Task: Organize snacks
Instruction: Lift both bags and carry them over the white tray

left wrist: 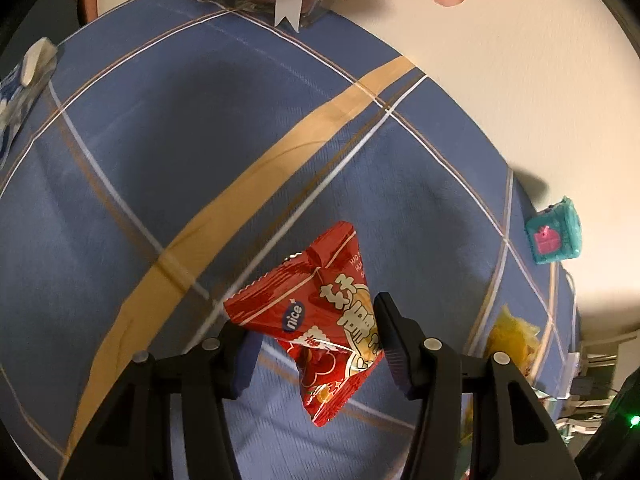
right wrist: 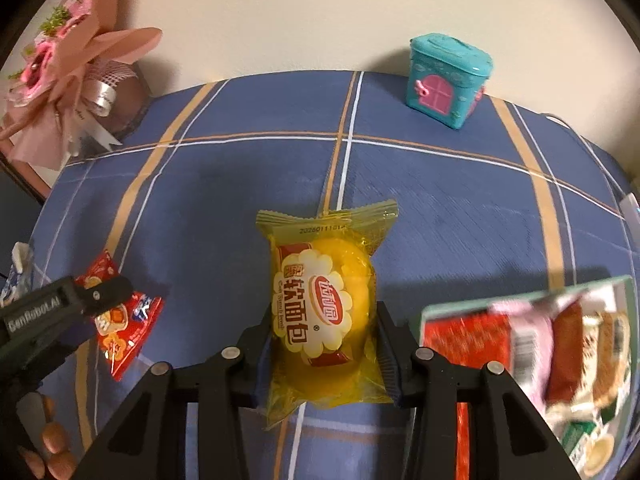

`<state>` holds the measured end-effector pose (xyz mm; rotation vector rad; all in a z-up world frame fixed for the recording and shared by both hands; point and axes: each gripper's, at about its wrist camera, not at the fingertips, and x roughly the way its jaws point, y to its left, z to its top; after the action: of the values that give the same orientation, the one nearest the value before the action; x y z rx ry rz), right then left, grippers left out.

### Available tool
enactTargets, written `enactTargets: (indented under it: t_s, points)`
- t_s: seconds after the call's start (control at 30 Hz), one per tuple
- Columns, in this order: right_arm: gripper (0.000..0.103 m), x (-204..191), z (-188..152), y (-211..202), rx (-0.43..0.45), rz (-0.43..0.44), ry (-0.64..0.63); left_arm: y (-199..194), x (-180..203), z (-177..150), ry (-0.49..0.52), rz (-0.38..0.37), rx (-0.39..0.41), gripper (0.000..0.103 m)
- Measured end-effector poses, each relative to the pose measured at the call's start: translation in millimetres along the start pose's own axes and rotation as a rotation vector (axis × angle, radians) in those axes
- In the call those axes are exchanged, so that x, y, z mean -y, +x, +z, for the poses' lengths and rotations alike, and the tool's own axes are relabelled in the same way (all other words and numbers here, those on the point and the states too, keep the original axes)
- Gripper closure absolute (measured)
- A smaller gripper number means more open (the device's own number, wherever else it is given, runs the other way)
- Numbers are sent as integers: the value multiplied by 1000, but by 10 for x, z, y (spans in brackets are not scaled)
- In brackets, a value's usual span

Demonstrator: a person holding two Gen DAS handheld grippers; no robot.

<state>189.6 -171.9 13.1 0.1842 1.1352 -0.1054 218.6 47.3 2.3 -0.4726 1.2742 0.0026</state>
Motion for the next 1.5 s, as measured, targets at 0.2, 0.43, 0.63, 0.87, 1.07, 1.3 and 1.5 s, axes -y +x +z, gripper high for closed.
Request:
enactTargets:
  t_s: [0.2, 0.43, 0.63, 0.87, 1.07, 1.3, 1.5]
  points:
    - [57, 1, -224, -249, -1, 4, -8, -250, 67, -271, 3, -43, 7, 47]
    - [57, 88, -478, -561, 3, 11, 11, -451, 168, -678, 61, -27, 0, 47]
    - [57, 255, -635, -876, 23, 9, 25, -728, 406, -865, 93, -77, 50, 47]
    - [57, 657, -785, -1154, 60, 19, 77, -959, 777, -1120, 177, -104, 104, 47]
    - [57, 1020, -832, -1221, 62, 18, 130, -916, 1133, -1239, 247, -106, 111, 47]
    - [57, 1443, -846, -1247, 63, 13, 186, -864, 1483, -1376, 297, -129, 89, 47]
    - [57, 1776, -879, -1283, 69, -29, 217, -852, 1777, -1509, 349, -153, 82, 47]
